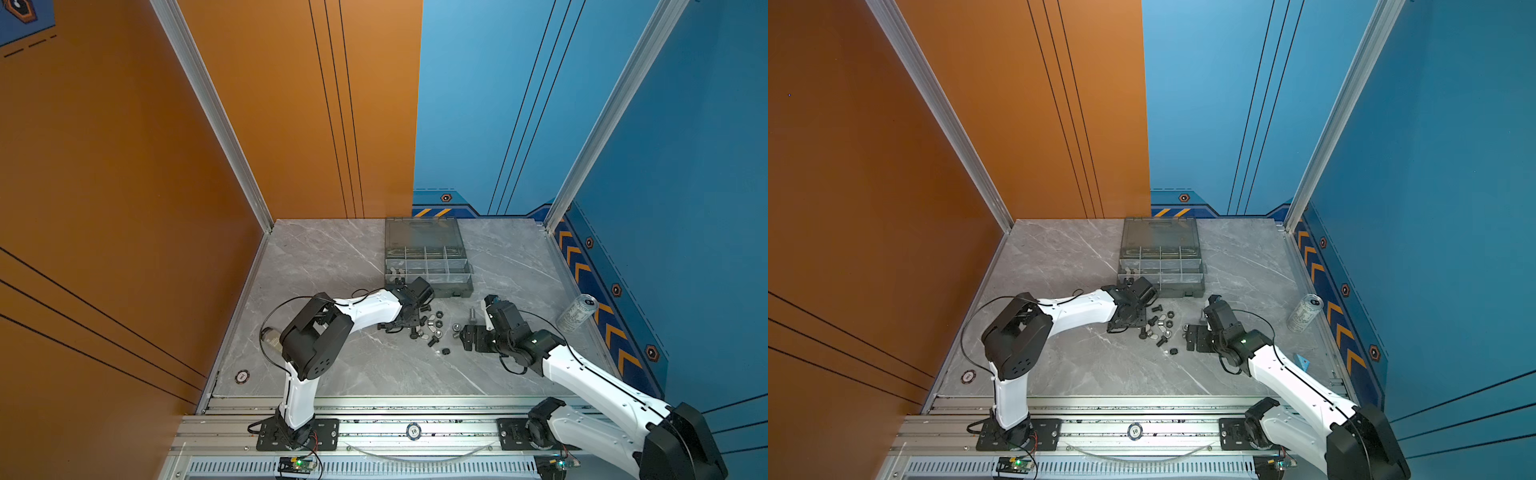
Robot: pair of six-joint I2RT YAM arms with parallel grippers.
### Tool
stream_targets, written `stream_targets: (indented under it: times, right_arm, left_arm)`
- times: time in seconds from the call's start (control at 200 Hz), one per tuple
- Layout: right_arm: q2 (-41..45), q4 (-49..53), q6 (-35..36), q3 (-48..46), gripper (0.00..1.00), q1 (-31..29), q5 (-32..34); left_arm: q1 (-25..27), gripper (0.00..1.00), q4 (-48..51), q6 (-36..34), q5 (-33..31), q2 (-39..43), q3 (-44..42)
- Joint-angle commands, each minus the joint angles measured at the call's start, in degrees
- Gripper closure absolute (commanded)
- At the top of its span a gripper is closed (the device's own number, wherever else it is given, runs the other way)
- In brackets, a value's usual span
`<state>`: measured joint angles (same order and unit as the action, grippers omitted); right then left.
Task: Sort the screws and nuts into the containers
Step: 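Align and close the left gripper on the silver wing nut, then carry the wing nut with the left gripper into the compartment and release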
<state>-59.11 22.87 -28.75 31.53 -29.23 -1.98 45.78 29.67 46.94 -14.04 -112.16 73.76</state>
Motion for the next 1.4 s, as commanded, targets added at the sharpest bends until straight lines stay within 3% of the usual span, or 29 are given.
stream_targets:
  times: [0.0,0.466,0.721,1.131,1.392]
  right_arm:
    - [0.1,-0.5,0.6,-0.4,0.02,0.4,-0.4]
    - [0.1,-0.4,0.6,-0.3,0.02,0.4,-0.5]
    - [-0.1,-0.4,0.5,-0.3,0.02,0.4,-0.5]
    - [-0.8,-0.4,0.2,-0.2,0.02,0.4,-0.7]
    - [-0.4,0.1,0.1,-0.2,0.02,0.3,-0.4]
  left_arm:
    - [0.4,0.63,2.6,-0.1,2.4,-4.4,-1.0]
    - [0.9,0.86,2.6,-0.6,3.2,-5.1,-0.6]
    - [0.9,0.97,2.8,-2.1,3.4,0.2,-0.8]
    - [-1.9,0.99,3.2,-6.7,6.3,11.2,2.1]
    - [-7.6,0.99,3.3,-11.8,6.7,8.9,10.0]
